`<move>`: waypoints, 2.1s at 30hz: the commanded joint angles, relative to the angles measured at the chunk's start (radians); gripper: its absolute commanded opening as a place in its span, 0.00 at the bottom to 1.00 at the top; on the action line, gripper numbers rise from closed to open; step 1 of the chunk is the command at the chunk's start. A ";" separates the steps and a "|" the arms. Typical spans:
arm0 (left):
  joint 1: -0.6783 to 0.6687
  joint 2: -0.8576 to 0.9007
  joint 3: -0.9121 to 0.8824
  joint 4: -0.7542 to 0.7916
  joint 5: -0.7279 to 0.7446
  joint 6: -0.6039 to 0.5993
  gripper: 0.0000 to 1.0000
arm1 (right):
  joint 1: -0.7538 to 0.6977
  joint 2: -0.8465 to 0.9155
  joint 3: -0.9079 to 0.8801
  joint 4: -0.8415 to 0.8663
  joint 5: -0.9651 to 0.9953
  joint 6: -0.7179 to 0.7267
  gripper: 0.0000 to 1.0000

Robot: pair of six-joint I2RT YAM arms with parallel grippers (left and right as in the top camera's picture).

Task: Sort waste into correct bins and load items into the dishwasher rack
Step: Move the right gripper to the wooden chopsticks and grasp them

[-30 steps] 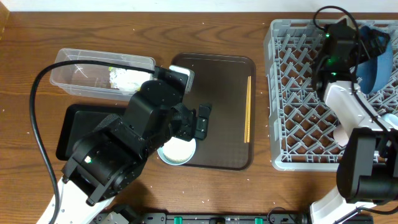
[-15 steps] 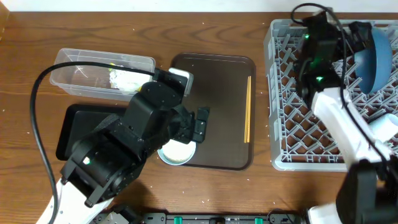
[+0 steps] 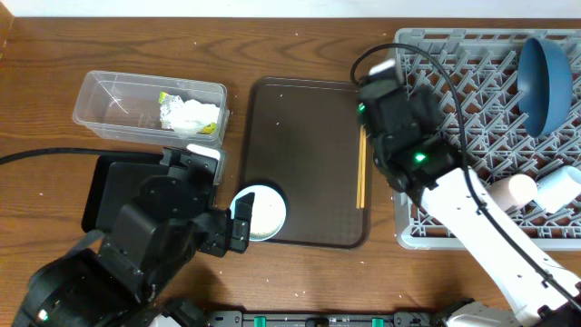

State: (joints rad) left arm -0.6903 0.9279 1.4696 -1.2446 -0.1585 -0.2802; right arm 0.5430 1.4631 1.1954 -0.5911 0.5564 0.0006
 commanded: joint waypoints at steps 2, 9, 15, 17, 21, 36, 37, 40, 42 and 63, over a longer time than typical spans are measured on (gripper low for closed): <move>0.000 0.005 0.007 -0.011 -0.025 -0.040 0.98 | -0.002 0.045 0.001 -0.075 -0.358 0.488 0.79; 0.000 0.006 0.007 0.000 -0.026 -0.039 0.98 | 0.005 0.188 0.001 -0.073 -0.406 0.645 0.63; 0.000 0.006 0.007 -0.005 -0.026 -0.039 0.98 | -0.008 0.330 0.001 -0.065 -0.433 0.732 0.52; 0.000 0.006 0.007 -0.016 -0.026 -0.039 0.98 | -0.016 0.355 0.001 -0.055 -0.429 0.731 0.52; 0.000 0.006 0.007 -0.039 -0.026 -0.039 0.98 | -0.032 0.386 0.001 -0.035 -0.425 0.731 0.49; 0.000 0.006 0.007 -0.039 -0.026 -0.039 0.98 | -0.047 0.467 0.001 -0.029 -0.358 0.692 0.37; 0.000 0.006 0.007 -0.039 -0.026 -0.039 0.98 | -0.046 0.468 0.001 -0.026 -0.359 0.684 0.34; 0.000 0.006 0.007 -0.039 -0.026 -0.039 0.98 | -0.046 0.468 0.001 -0.029 -0.373 0.663 0.31; 0.000 0.006 0.007 -0.039 -0.026 -0.039 0.98 | -0.046 0.468 0.000 -0.029 -0.378 0.662 0.30; 0.000 0.012 0.007 -0.038 -0.026 -0.039 0.98 | -0.045 0.390 -0.015 -0.005 -0.467 0.539 0.32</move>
State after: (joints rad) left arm -0.6903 0.9360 1.4693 -1.2797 -0.1650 -0.3141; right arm 0.4999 1.8469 1.1950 -0.5941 0.0803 0.4885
